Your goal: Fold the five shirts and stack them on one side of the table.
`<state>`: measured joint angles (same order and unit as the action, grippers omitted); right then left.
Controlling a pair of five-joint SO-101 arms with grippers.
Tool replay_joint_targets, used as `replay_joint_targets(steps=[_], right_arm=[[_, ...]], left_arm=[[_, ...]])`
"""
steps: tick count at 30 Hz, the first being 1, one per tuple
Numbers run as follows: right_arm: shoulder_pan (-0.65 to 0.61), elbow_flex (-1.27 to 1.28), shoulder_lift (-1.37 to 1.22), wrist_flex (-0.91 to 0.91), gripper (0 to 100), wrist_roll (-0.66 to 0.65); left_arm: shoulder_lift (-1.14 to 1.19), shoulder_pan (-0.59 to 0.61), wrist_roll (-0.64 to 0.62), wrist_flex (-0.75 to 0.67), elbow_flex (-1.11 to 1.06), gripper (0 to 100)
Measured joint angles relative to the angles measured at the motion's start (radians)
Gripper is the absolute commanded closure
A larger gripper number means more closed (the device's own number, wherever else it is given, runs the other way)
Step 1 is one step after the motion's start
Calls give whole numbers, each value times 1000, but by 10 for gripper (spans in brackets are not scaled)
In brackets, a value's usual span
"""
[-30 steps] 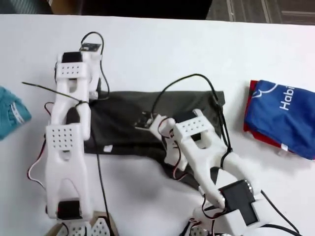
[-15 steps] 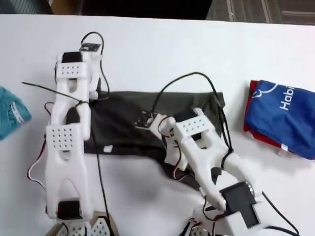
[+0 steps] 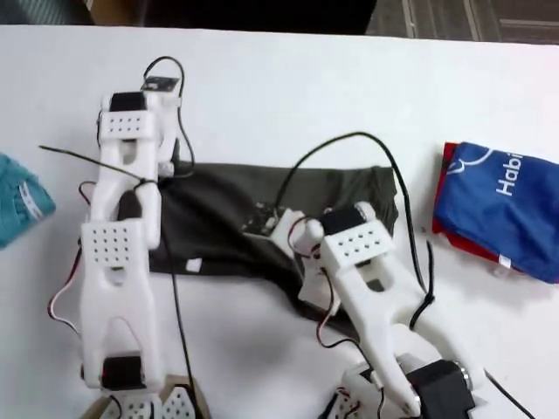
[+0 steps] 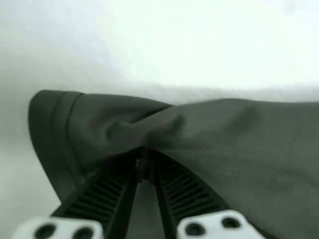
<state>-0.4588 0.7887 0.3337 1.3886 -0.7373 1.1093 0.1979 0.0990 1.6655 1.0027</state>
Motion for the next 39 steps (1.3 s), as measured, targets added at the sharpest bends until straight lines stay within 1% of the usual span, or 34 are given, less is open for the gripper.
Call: replay_joint_targets(steps=[4,8,12,14,24,28,32,36,37,39], right_arm=[[-2,57,0,-54,978,0],[-61,71,3,-60,967,2],[-137,71,12,-38,841,46],[-170,71,12,-15,813,55],[-203,92,12,25,811,57],[-186,186,14,-86,811,18],[-110,252,6,-213,813,-21],[-55,253,-49,-270,816,-60],[-51,252,-61,-279,821,-63],[-49,247,-81,-284,878,-64]], left_arm=[[0,0,0,0,0,972],[0,0,0,0,0,972],[0,0,0,0,0,972],[0,0,0,0,0,972],[0,0,0,0,0,972],[0,0,0,0,0,972],[0,0,0,0,0,972],[0,0,0,0,0,972],[0,0,0,0,0,972],[2,0,0,0,3,972]])
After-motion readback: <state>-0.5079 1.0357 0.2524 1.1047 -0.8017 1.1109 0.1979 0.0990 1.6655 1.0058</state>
